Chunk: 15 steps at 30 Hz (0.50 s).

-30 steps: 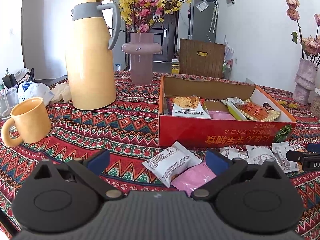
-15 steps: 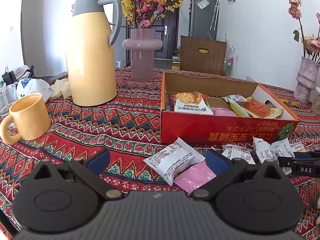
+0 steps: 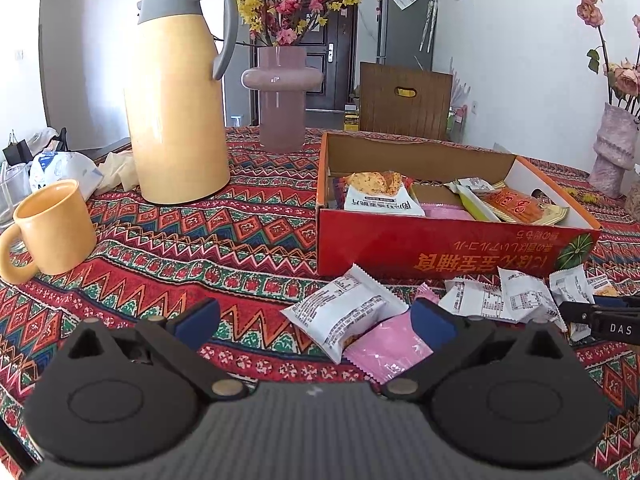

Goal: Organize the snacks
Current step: 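Grasp a white packet with the right gripper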

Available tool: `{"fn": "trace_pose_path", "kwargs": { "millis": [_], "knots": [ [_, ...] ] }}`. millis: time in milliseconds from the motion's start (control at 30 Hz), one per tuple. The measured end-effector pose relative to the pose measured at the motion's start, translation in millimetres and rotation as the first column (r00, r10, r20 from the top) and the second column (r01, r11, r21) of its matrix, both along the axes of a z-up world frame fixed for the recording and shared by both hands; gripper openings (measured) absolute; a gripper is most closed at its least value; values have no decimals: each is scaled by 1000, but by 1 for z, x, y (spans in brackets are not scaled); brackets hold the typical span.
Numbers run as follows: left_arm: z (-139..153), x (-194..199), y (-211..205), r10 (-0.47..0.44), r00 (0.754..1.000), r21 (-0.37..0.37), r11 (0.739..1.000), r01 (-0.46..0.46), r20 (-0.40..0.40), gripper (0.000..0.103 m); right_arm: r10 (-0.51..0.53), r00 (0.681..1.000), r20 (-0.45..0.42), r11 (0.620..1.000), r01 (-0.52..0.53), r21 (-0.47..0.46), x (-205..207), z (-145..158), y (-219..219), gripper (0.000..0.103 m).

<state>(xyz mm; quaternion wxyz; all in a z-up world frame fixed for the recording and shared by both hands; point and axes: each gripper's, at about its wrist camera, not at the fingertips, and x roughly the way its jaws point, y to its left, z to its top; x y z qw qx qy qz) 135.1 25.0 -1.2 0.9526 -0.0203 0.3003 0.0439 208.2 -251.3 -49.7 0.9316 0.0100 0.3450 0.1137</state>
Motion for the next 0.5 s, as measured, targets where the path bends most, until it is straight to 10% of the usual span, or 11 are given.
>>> {"fn": "trace_pose_path", "kwargs": {
  "millis": [500],
  "knots": [
    [-5, 2, 11, 16, 1000, -4, 1000, -16, -10, 103, -70, 988, 139, 997, 72, -10, -22, 7, 2, 41]
  ]
}}
